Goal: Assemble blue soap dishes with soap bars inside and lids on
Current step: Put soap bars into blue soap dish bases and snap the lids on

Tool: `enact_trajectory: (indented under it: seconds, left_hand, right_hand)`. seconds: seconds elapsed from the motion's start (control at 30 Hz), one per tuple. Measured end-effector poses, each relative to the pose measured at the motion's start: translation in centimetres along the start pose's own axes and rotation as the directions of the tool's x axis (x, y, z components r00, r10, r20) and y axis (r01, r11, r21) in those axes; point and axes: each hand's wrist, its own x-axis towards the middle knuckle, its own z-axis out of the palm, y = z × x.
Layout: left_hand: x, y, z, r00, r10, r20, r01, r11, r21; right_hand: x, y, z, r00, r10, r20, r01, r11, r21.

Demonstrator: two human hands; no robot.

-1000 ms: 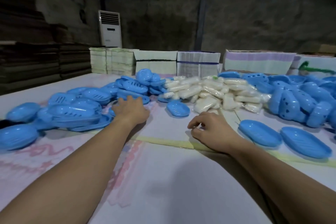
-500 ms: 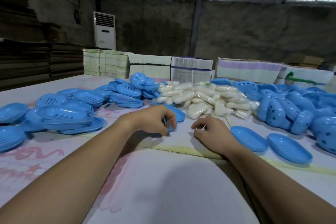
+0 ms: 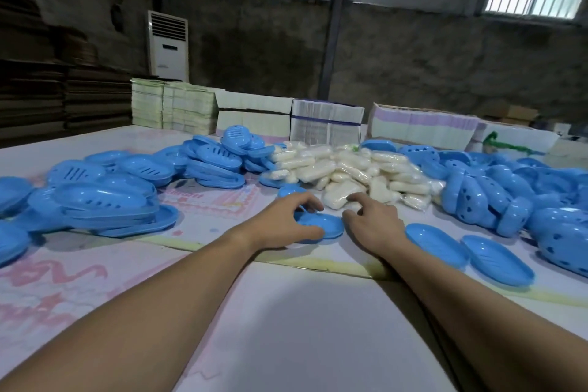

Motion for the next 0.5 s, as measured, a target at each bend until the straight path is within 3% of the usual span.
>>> enact_trajectory:
  seconds: [0.13, 0.27, 0.4, 0.5]
  left_hand:
    - [0.2, -0.5, 0.2, 1.000, 0.015, -0.018, -0.015, 1.000, 0.006]
    - [0.4, -0.7, 0.2, 0.999, 0.015, -0.046, -0.016, 1.000, -0.021]
    - [0.4, -0.9, 0.2, 1.000, 0.015, -0.017, -0.015, 0.999, -0.040]
    - [0.5, -0.7, 0.0, 0.999, 0.007, 0.045, -0.004, 0.998, -0.066]
  right_hand:
    - [2.9, -1.7, 1.1, 0.988, 0.112, 0.108, -0.105, 0.992, -0.067]
    - [5.3, -3.3, 2.5, 0.972, 0.194, 0.131, -0.190, 0.981, -0.045]
    - [6.3, -3.4, 3.2, 0.956, 0.292, 0.010, -0.288, 0.938, 0.191]
    - [5.5, -3.1, 3.1, 0.968, 0.218, -0.128, -0.176, 0.945, 0.274]
